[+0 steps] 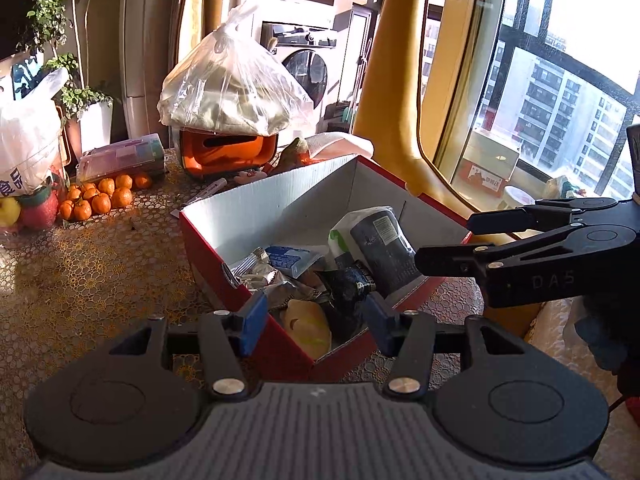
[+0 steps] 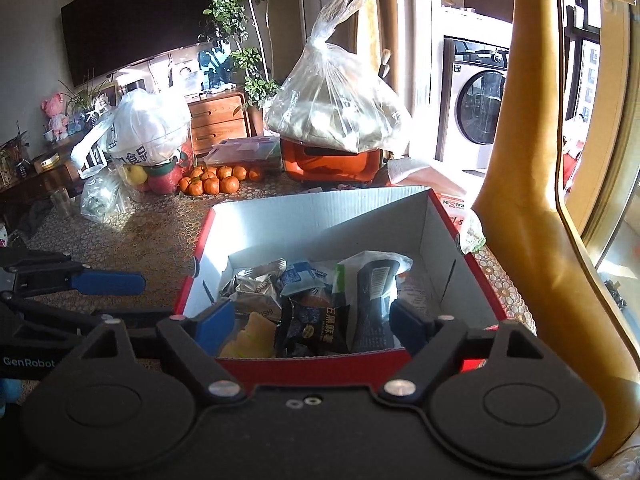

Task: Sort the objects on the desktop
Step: 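Withdraw both grippers up and away from the box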

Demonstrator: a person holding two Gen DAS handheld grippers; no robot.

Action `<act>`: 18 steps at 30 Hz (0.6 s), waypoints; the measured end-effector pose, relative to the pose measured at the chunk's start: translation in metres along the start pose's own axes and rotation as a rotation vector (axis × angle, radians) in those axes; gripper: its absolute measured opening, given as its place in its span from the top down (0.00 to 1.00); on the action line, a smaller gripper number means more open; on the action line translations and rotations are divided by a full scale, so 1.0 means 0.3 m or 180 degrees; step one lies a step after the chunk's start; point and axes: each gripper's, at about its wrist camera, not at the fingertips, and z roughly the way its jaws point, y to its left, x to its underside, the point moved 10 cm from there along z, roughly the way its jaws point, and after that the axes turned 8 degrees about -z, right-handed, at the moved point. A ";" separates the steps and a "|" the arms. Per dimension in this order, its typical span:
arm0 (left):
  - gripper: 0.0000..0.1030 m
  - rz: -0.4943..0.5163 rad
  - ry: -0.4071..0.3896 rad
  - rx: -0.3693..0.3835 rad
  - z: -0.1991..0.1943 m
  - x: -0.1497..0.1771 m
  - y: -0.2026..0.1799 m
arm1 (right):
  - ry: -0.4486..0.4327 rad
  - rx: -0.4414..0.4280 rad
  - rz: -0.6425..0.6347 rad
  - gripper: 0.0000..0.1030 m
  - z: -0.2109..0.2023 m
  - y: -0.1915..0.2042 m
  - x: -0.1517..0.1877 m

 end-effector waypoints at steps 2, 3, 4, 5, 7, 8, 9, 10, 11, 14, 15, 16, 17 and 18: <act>0.36 -0.0034 -0.0012 -0.0008 -0.015 0.011 0.004 | -0.0042 0.0005 0.0022 0.12 -0.017 0.001 0.005; 0.35 -0.0047 -0.0007 -0.0003 -0.020 0.017 0.003 | -0.0053 0.0002 0.0025 0.12 -0.022 0.003 0.008; 0.35 -0.0051 -0.0006 -0.0005 -0.024 0.023 0.003 | -0.0066 0.0004 0.0026 0.10 -0.029 0.005 0.010; 0.33 -0.0056 -0.0011 -0.0017 -0.028 0.027 0.003 | -0.0076 0.0010 0.0026 0.10 -0.034 0.006 0.013; 0.27 -0.0052 -0.0025 -0.0035 -0.037 0.033 0.002 | -0.0100 0.0007 0.0037 0.09 -0.045 0.010 0.015; 0.23 -0.0053 -0.0038 -0.0039 -0.042 0.037 0.002 | -0.0120 -0.0007 0.0051 0.09 -0.053 0.013 0.015; 0.22 -0.0054 -0.0045 -0.0041 -0.048 0.041 0.000 | -0.0136 -0.0018 0.0067 0.09 -0.060 0.015 0.016; 0.20 -0.0056 -0.0060 -0.0051 -0.053 0.042 -0.001 | -0.0159 -0.0023 0.0087 0.08 -0.070 0.017 0.015; 0.18 -0.0059 -0.0075 -0.0060 -0.058 0.043 0.000 | -0.0181 -0.0026 0.0101 0.07 -0.077 0.019 0.015; 0.15 -0.0063 -0.0126 -0.0078 -0.076 0.044 -0.001 | -0.0233 -0.0024 0.0115 0.03 -0.096 0.028 0.012; 0.15 -0.0059 -0.0141 -0.0089 -0.081 0.043 -0.001 | -0.0244 -0.0017 0.0108 0.03 -0.101 0.031 0.013; 0.14 -0.0064 -0.0156 -0.0095 -0.085 0.043 0.000 | -0.0260 -0.0012 0.0104 0.02 -0.106 0.036 0.015; 0.13 -0.0076 -0.0170 -0.0099 -0.090 0.042 0.001 | -0.0269 -0.0015 0.0109 0.02 -0.110 0.038 0.016; 0.12 -0.0091 -0.0179 -0.0098 -0.095 0.044 0.003 | -0.0275 -0.0022 0.0124 0.02 -0.113 0.040 0.018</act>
